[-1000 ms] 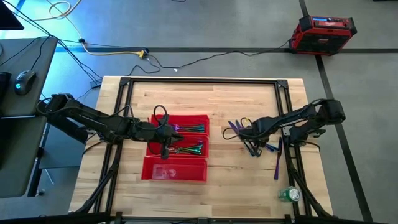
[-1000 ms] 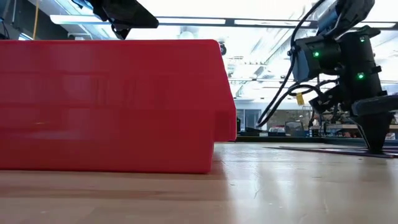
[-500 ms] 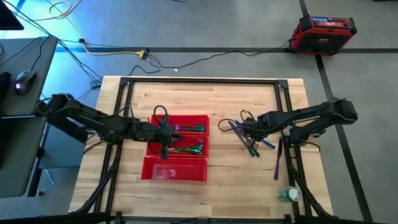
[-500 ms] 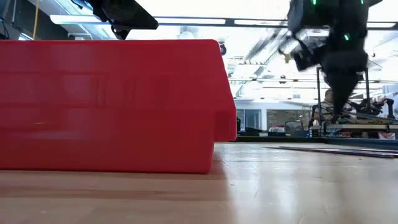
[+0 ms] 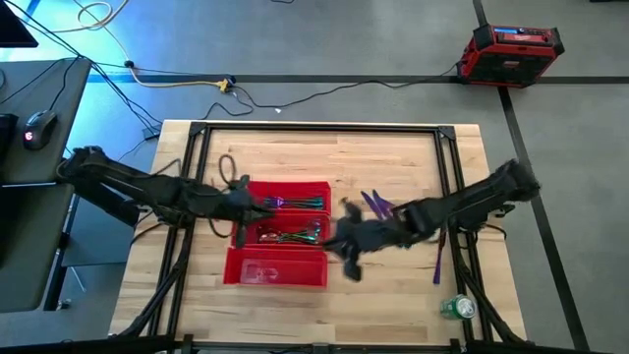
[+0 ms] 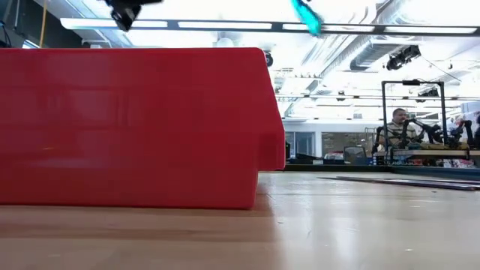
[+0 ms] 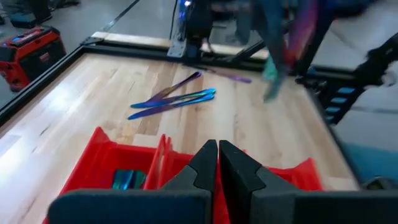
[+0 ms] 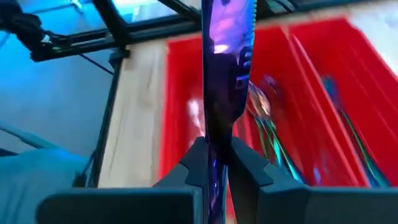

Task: Sort silverware
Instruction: Put the purple table knife into the bottom red bin

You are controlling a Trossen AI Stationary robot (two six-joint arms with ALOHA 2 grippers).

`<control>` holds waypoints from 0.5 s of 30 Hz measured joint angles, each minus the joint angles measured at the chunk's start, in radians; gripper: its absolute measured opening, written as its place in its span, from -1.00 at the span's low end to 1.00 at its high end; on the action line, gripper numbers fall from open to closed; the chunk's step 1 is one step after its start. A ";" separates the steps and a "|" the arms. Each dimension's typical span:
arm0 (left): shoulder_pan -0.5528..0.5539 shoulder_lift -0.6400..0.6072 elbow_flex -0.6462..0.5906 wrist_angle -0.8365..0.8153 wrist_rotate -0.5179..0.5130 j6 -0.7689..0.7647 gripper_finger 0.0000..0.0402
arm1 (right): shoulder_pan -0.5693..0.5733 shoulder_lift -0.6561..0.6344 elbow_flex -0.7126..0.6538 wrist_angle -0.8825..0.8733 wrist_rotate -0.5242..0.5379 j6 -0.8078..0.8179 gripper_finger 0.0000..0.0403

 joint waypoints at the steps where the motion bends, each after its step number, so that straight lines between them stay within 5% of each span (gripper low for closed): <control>1: -0.013 -0.025 0.000 -0.011 0.000 -0.006 -1.00 | 0.003 0.055 0.066 -0.006 0.000 -0.022 -0.91; 9: -0.144 -0.167 0.000 -0.111 -0.091 -0.032 -1.00 | -0.033 0.472 0.608 -0.305 -0.114 -0.064 -0.91; 15: -0.220 -0.193 0.000 -0.152 -0.218 -0.032 -1.00 | -0.072 0.697 0.878 -0.494 -0.240 -0.055 -0.91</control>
